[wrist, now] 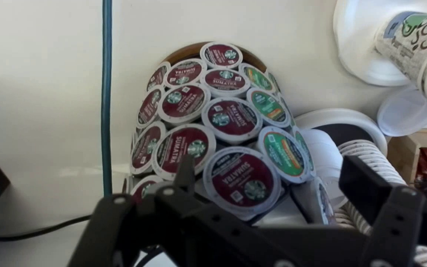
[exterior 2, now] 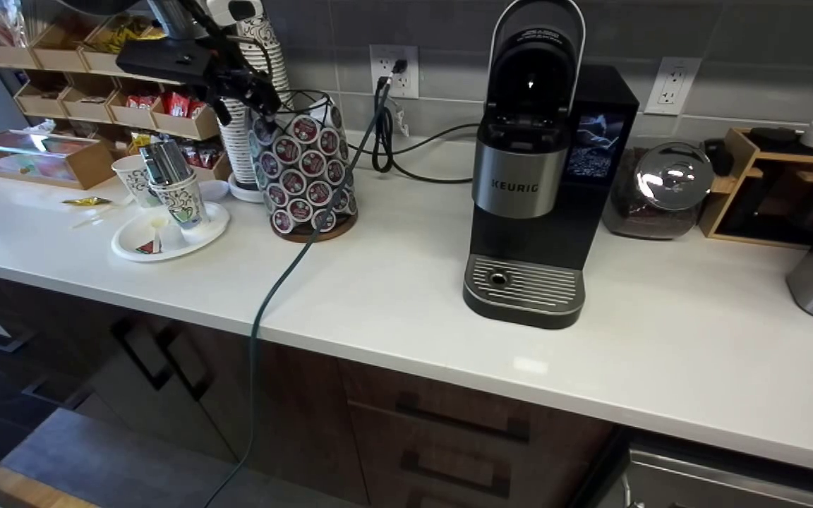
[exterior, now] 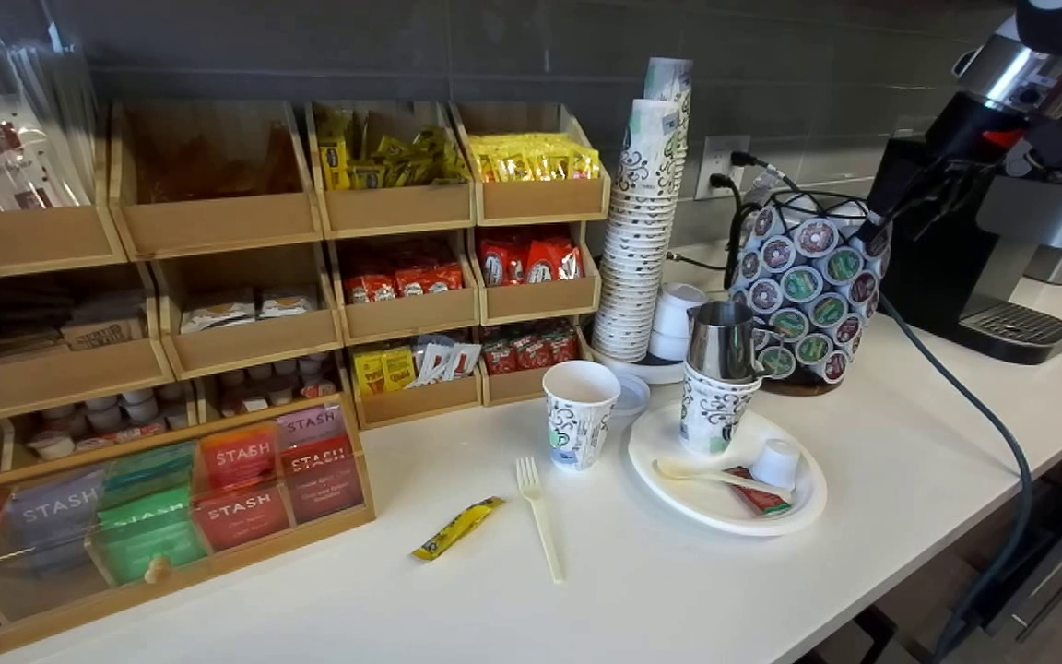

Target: Take a pod from the pod stand and put it on the countertop

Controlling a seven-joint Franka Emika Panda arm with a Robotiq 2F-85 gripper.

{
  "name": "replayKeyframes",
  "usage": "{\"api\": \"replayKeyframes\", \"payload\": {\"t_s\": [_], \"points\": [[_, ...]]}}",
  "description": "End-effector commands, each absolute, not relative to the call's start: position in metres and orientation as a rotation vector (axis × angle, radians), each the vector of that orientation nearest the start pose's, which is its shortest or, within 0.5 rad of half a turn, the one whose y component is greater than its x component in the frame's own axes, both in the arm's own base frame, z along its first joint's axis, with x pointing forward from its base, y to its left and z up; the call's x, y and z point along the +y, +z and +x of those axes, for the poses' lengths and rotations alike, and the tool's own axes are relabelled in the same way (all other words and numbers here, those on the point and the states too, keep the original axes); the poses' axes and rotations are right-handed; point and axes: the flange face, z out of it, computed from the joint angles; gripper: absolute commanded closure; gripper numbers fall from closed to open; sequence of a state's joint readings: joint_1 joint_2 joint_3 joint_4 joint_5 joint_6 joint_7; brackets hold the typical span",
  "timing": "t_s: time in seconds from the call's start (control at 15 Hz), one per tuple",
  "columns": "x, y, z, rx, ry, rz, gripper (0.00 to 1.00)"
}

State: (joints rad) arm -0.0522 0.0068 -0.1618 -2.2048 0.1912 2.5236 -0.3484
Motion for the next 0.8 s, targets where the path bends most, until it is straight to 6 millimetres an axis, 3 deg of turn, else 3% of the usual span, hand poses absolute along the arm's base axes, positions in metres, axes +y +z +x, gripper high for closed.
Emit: {"api": "replayKeyframes", "payload": {"t_s": [0.0,0.33,0.73], "points": [[-0.119,0.406,0.542,0.007,-0.552,-3.068,0.00],[-0.128,0.413,0.528,0.026,-0.448,-3.092,0.00],[-0.121,0.401,0.528,0.113,-0.408,-3.122,0.01]]}}
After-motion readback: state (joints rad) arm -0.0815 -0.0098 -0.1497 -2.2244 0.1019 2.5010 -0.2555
